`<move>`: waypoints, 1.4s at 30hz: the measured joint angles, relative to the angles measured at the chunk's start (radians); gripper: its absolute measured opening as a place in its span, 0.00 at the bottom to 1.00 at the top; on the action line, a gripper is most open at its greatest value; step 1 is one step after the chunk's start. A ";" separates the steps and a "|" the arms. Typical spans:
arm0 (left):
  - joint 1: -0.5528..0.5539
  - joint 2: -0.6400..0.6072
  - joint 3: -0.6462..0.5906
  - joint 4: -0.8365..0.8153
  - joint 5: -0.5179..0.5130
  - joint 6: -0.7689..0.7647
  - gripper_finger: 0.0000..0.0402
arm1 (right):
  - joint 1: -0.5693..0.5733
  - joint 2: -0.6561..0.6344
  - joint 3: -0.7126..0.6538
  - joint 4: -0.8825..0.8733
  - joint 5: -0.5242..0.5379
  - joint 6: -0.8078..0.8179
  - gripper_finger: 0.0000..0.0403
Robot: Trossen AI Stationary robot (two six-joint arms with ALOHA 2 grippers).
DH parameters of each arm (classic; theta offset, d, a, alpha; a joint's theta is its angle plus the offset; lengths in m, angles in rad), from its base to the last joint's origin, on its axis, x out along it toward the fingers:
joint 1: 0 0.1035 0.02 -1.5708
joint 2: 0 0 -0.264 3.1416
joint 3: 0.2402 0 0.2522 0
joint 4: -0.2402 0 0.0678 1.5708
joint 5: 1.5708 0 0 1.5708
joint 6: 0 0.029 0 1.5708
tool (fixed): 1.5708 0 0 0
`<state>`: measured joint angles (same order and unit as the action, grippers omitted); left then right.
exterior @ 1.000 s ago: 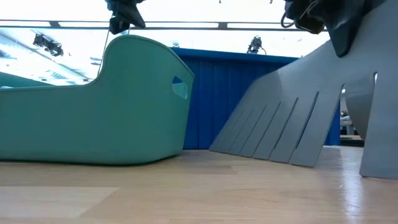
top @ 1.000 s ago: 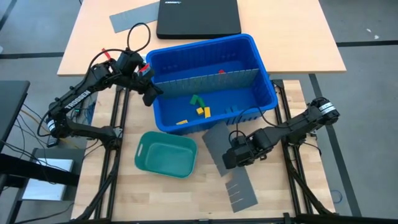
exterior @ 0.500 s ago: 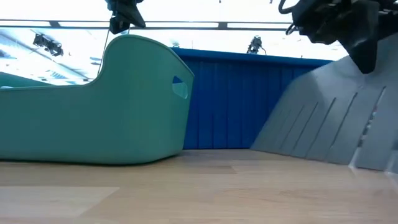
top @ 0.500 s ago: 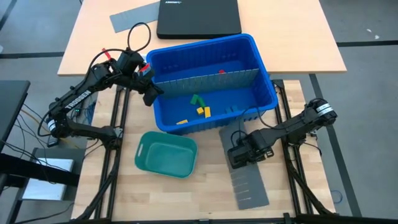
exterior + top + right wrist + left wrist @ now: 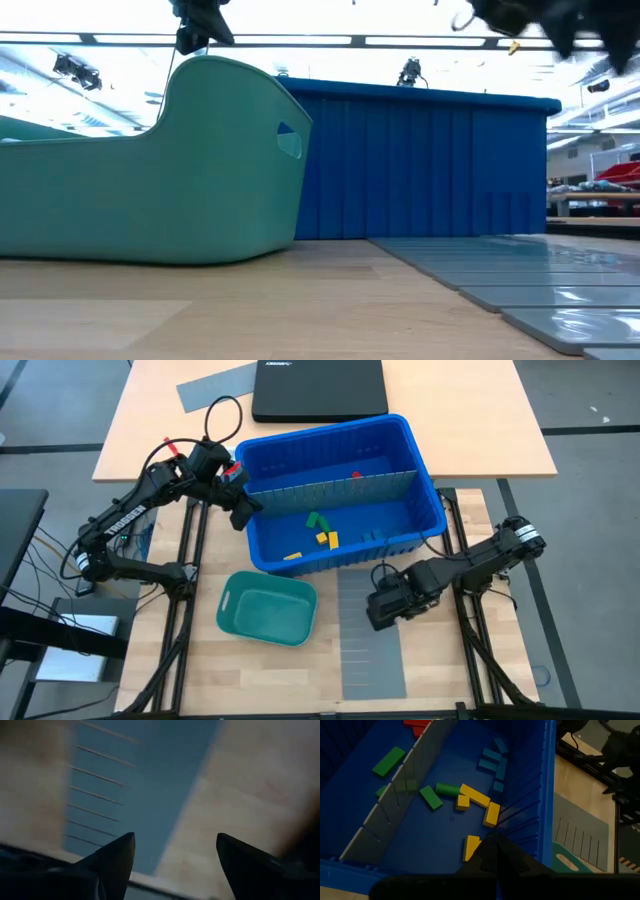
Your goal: Sort Items/Unsort Items
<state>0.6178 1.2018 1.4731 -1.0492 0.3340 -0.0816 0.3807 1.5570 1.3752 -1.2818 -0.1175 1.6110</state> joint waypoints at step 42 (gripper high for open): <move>0.078 0.078 -0.002 0.150 0.139 -0.135 0.00 | -0.284 -0.237 0.060 0.481 0.316 -0.628 0.00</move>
<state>0.6957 1.2799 1.4715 -0.8991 0.4728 -0.2166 0.0962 1.3197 1.4351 -0.8012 0.1986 0.9834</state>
